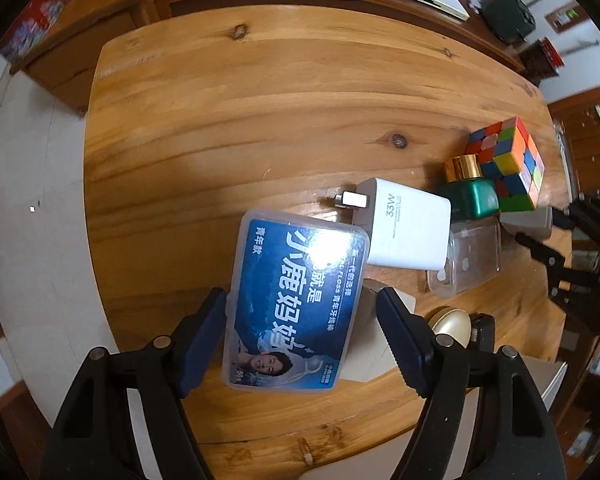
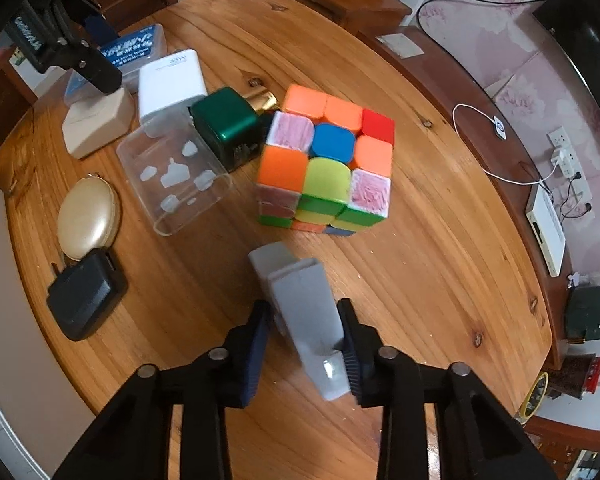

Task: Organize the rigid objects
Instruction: 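Grasp the blue floss box with the left tool while the right tool grasps the white plastic piece, then carry the floss box into the tray with the left tool while the right tool carries the white piece there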

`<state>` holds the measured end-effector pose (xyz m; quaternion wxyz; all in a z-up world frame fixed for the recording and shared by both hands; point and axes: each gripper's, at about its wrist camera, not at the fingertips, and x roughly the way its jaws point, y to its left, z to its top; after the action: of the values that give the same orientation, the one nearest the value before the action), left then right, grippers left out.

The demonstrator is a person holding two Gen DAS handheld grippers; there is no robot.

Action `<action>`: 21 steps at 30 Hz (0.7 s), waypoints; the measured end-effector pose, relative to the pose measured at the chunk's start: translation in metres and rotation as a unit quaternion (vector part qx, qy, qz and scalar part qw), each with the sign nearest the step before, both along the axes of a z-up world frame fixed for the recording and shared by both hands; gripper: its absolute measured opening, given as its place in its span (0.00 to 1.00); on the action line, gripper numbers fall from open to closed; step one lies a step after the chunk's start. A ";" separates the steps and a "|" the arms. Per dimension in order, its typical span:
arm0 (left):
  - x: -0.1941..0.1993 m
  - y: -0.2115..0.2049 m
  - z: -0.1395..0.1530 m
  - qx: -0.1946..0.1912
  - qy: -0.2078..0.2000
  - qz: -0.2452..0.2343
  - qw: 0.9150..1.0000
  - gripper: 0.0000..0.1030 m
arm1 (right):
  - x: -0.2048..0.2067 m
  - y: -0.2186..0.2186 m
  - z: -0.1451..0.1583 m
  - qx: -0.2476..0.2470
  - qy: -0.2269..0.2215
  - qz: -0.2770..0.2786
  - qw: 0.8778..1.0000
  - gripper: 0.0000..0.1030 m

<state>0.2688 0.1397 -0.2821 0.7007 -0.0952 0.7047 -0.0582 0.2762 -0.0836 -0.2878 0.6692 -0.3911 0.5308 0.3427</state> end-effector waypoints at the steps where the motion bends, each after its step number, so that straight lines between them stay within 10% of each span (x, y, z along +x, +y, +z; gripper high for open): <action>1: -0.002 0.000 0.000 0.000 0.003 0.004 1.000 0.74 | -0.001 0.000 0.000 -0.001 0.001 -0.001 1.000 0.26; 21: -0.022 0.002 0.014 0.071 -0.011 0.051 0.996 0.64 | -0.024 -0.016 0.017 0.025 -0.004 -0.059 0.998 0.25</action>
<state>0.2465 0.1416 -0.2679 0.7154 -0.0805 0.6936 0.0263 0.2520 -0.0992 -0.2703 0.7001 -0.3437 0.5412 0.3144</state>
